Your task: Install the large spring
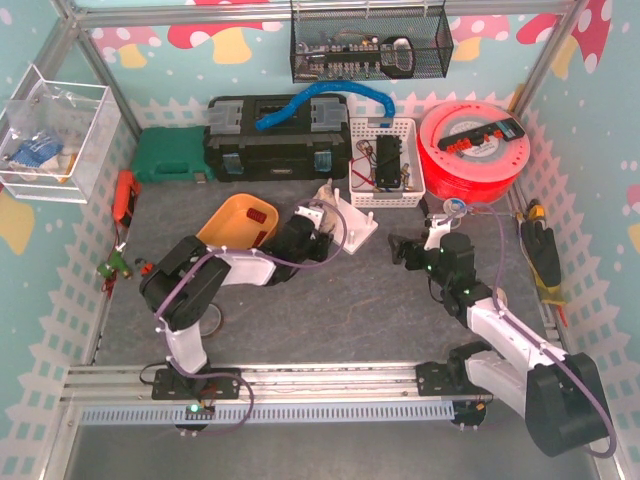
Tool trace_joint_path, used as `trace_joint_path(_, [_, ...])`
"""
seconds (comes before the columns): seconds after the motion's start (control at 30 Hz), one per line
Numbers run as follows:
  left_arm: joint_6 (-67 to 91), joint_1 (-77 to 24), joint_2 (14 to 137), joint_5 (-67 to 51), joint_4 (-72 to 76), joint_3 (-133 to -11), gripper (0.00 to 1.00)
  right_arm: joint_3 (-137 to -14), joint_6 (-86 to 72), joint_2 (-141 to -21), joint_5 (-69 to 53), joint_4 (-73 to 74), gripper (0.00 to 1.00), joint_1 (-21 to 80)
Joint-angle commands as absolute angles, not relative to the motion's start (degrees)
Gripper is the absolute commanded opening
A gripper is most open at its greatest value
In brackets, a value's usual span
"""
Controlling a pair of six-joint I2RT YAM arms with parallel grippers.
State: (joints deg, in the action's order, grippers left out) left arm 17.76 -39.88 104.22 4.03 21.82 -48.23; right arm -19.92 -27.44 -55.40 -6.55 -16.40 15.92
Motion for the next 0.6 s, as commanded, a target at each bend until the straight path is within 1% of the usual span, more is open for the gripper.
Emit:
trace_joint_path(0.0, [17.2,-40.1,106.2,3.9,20.5,-50.7,0.49,-18.9,-26.5,-55.3,-6.3,-18.4,0.98,16.4])
trace_joint_path(0.3, [16.8,-40.1,108.7,4.9,19.9,-52.4,0.45,-18.8,-26.3,-55.3,-5.8,-18.5,0.98,16.4])
trace_joint_path(0.37, [16.7,-40.1,108.8,5.2,19.9,-52.5,0.43,-18.8,-26.3,-55.2,-5.6,-18.4,0.98,16.4])
trace_joint_path(0.47, [16.3,-40.1,108.8,5.4,19.9,-52.7,0.37,-18.8,-26.2,-54.9,-5.6,-18.4,0.98,16.4])
trace_joint_path(0.57, [16.0,-40.1,108.7,5.2,19.7,-52.9,0.24,-18.6,-26.2,-54.2,-5.1,-18.2,0.98,16.4])
